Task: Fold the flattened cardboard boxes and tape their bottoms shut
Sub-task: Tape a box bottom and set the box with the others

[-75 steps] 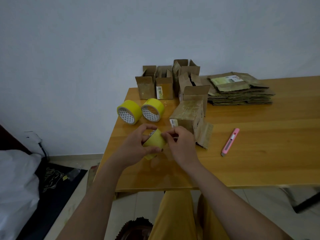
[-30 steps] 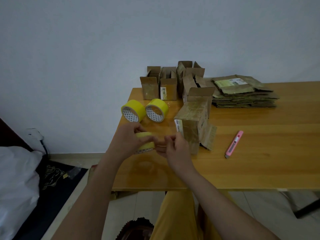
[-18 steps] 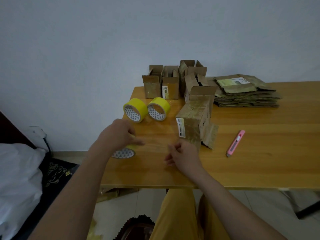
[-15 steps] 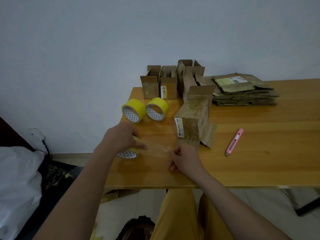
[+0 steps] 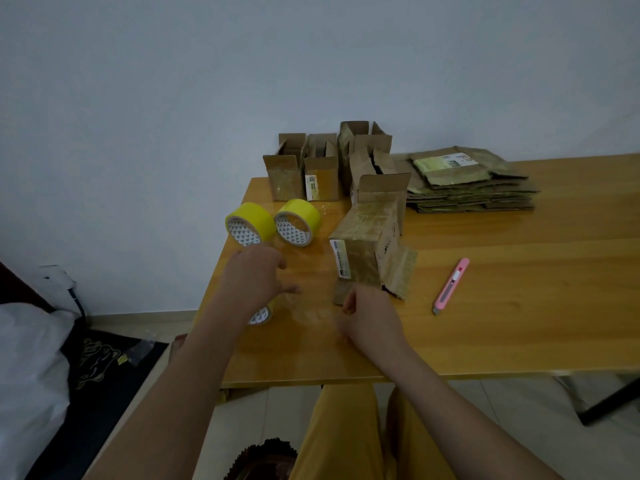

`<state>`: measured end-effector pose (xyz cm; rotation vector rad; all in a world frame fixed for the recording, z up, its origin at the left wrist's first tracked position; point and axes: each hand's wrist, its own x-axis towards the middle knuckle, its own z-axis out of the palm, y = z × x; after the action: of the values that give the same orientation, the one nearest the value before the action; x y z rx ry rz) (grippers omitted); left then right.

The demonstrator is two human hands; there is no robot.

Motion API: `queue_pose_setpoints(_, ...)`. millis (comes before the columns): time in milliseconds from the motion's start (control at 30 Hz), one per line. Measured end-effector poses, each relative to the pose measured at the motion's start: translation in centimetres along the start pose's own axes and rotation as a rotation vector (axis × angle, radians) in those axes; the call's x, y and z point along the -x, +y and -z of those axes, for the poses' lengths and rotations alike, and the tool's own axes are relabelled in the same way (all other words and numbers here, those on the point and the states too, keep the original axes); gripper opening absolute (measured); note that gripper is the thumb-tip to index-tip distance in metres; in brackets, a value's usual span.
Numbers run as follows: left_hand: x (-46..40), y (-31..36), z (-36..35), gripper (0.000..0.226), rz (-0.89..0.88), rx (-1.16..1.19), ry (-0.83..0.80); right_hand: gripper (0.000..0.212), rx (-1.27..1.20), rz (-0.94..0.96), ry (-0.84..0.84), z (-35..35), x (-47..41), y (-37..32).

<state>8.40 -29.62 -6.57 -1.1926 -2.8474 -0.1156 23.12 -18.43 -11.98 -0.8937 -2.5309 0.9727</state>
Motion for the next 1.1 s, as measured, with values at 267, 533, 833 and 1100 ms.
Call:
queue_pose_setpoints(267,-0.8,7.4,-0.8,0.068,0.094,0.789,0.106,0.014,-0.401,0.199,0.637,5.9,-4.1,2.4)
queue_pose_setpoints(533,-2.2,9.5,-2.4,0.057,0.206,0.904,0.125,0.048,-0.570,-0.005,0.146,7.0,-9.6,4.6)
queue_pose_setpoints(833,-3.6,9.6,-2.2,0.048,0.356,1.147,0.240,0.051,-0.468,-0.097,0.301,5.3,-8.1,4.7)
queue_pose_setpoints(1100,-5.2,9.9,-3.2,0.030,0.593,1.323,0.085,0.062,-0.208,-0.048,0.319,6.8,-8.5,4.8)
